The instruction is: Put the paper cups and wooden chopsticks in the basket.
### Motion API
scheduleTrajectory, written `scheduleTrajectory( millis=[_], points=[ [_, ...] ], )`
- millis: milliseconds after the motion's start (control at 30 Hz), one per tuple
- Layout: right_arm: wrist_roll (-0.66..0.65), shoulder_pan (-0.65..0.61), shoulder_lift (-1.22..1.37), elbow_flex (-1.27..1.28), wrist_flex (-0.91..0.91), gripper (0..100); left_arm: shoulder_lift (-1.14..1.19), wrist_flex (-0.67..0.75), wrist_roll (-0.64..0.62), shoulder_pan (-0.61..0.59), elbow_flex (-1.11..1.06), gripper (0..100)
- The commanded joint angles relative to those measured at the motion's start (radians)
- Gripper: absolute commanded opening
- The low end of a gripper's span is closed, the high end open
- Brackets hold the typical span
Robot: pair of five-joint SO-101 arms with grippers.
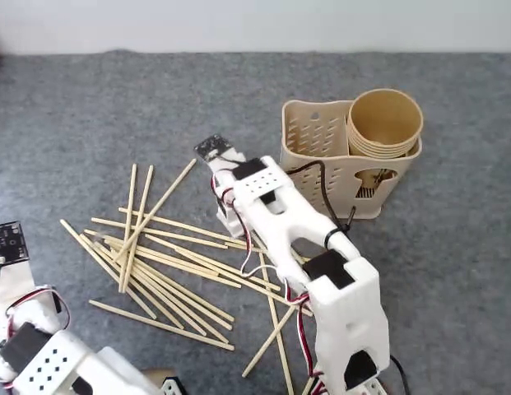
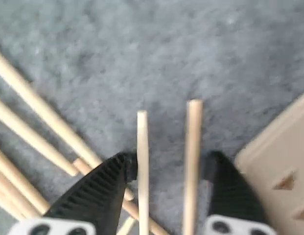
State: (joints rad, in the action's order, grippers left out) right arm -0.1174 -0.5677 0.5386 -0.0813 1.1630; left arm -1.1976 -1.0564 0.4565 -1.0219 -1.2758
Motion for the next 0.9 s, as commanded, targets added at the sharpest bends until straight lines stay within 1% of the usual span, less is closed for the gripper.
scheduleTrajectory(
  millis=[0, 67, 133, 333, 567, 700, 867],
  points=[
    [0.003, -0.015, 0.013, -0.069, 0.024, 0.6, -0.012, 0.017, 0.009, 0.005, 0.007, 22],
    [0.003, -0.015, 0.008, -0.077, 0.054, 2.0, -0.012, 0.017, 0.009, 0.005, 0.007, 22],
    [0.003, -0.019, -0.002, -0.077, 0.073, 0.7, -0.012, 0.017, 0.009, 0.005, 0.007, 22],
    [0.003, -0.019, -0.102, -0.077, 0.151, 0.9, -0.012, 0.018, 0.009, 0.003, 0.007, 22],
    [0.002, -0.015, -0.340, -0.077, 0.262, 0.9, -0.012, 0.018, 0.009, 0.002, 0.007, 22],
    [-0.040, -0.012, -0.503, -0.075, 0.272, 0.9, -0.012, 0.018, 0.009, 0.000, 0.007, 22],
    [-0.083, 0.035, -0.687, -0.077, 0.260, 0.9, -0.012, 0.018, 0.009, 0.000, 0.007, 22]
  ],
)
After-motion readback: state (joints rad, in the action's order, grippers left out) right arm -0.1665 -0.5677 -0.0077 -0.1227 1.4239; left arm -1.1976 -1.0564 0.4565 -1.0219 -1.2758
